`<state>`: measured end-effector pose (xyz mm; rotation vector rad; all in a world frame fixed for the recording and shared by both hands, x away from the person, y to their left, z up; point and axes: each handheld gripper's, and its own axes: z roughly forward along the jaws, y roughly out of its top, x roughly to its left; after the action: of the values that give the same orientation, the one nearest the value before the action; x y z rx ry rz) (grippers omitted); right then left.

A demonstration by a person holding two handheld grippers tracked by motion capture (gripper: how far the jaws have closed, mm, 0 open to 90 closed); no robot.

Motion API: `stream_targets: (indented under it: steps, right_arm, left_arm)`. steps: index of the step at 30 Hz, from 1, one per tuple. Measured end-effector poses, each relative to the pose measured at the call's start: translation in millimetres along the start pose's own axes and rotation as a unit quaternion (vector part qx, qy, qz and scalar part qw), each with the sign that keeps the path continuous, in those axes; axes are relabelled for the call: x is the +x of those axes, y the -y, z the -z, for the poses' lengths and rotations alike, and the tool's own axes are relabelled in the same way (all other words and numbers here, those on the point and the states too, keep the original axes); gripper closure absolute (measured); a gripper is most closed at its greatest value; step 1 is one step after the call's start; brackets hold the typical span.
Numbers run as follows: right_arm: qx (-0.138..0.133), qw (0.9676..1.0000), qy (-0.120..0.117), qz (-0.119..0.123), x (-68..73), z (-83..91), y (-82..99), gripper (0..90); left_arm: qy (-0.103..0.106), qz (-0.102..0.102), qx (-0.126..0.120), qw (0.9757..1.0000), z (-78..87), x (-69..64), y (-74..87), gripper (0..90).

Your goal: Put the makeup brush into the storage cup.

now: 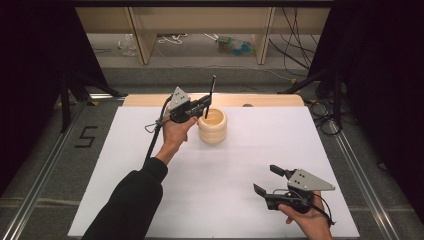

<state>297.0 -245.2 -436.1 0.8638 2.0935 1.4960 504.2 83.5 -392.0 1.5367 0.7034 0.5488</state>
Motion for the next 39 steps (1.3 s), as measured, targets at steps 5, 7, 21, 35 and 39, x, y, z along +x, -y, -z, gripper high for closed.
stream_targets:
  steps: [5, 7, 21, 35, 39]
  right_arm:
    - [-0.001, 0.9999, -0.002, 0.01, -1.1, -0.1, -0.4, 19.6]
    - [-0.001, 0.9999, -0.002, 0.011, -1.1, -0.2, -0.3, 19.6]
    - [-0.005, 0.9999, -0.001, 0.011, -0.8, -1.0, -0.2, 19.6]
    - [-0.001, 0.9999, -0.004, 0.011, -1.1, -0.3, -0.4, 19.6]
    - [-0.005, 0.9999, -0.002, 0.009, -0.6, -1.1, -0.1, 19.6]
  left_arm:
    - [-0.007, 0.008, -0.003, 0.9999, -4.3, 1.8, 2.6, 83.5]
    - [-0.008, 0.008, -0.002, 0.9999, -5.9, 2.0, 3.5, 83.5]
    - [-0.017, 0.017, -0.007, 0.9997, -17.2, 3.3, 10.9, 83.5]
    - [-0.017, 0.015, -0.006, 0.9997, -23.2, 1.7, 18.5, 83.5]
    - [-0.018, 0.017, -0.005, 0.9997, -23.6, 1.5, 19.8, 83.5]
